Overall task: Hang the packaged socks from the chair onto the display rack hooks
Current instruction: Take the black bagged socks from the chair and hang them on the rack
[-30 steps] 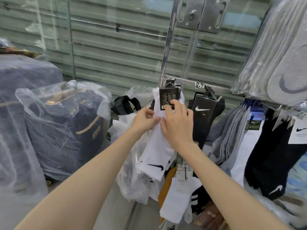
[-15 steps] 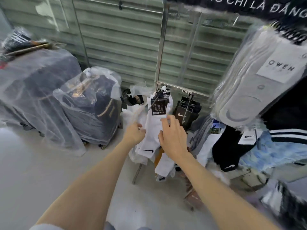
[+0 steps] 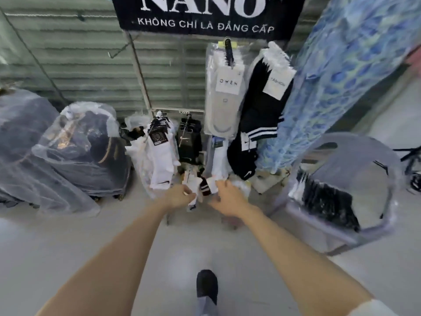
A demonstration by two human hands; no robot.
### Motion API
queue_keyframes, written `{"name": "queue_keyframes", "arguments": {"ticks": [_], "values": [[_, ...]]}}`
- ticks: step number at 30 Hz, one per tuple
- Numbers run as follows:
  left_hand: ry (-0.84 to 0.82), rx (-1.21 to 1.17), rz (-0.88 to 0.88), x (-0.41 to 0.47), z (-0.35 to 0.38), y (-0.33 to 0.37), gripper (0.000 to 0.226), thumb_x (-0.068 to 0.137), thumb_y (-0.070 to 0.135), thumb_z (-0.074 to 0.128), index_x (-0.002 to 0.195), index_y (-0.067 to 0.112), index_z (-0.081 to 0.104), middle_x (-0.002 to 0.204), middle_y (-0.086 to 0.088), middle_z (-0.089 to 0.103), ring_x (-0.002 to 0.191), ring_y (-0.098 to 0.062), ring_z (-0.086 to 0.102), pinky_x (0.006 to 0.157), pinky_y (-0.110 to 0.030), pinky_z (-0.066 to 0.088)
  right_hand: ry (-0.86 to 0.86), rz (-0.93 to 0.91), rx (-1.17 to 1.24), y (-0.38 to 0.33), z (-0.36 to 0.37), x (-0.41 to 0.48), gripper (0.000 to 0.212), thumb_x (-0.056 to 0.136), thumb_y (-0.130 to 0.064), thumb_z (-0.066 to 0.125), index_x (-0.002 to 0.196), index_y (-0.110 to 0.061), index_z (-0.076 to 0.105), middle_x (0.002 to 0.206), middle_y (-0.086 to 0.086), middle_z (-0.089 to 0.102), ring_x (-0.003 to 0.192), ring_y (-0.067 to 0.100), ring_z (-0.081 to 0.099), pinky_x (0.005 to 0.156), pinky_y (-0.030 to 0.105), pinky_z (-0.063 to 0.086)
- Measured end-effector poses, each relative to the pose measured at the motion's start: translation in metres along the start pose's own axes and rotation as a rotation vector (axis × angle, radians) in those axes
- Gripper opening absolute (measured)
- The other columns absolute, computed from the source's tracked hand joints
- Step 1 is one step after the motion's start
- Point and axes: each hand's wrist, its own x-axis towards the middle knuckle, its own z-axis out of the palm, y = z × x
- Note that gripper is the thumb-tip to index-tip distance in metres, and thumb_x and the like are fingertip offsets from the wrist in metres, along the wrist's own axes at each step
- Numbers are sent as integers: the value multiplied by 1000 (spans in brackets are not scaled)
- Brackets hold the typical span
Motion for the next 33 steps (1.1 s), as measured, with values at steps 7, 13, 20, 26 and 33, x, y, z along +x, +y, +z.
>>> {"name": "queue_keyframes", "arguments": {"ticks": [7,13,20,26,33], "values": [[-123,57,219,-1,71,112,27,98,32,49,102,9,63,108,-14,63,85,-15,59,68,-19,44,-61,311,283,128,-27,-73,68,87,-43,55,138,-4,33,140,16,41,127,31,43,97,32,38],[-132,-79,279,11,146,219,20,95,26,53,103,10,60,100,-8,59,85,-20,58,72,-26,45,117,461,489,248,-71,-133,41,87,-35,59,113,-12,37,106,2,46,97,17,48,79,32,41],[-82,-284,259,48,241,340,45,95,32,53,128,1,51,129,-18,58,116,-30,56,90,-31,43,250,586,670,398,-112,-169,69,88,-33,59,138,2,26,128,14,50,111,28,51,90,35,42],[-74,-317,213,118,291,402,41,98,38,44,122,5,52,130,-14,59,120,-30,53,102,-35,39,331,682,922,508,-115,-150,92,89,-35,58,145,3,-4,153,14,21,138,28,28,110,35,29],[-78,-287,134,258,354,422,55,99,47,33,136,7,41,142,-13,48,128,-31,45,105,-38,33,403,722,925,624,-70,-68,102,87,-41,59,144,2,-15,153,18,22,139,27,28,108,28,24]]}}
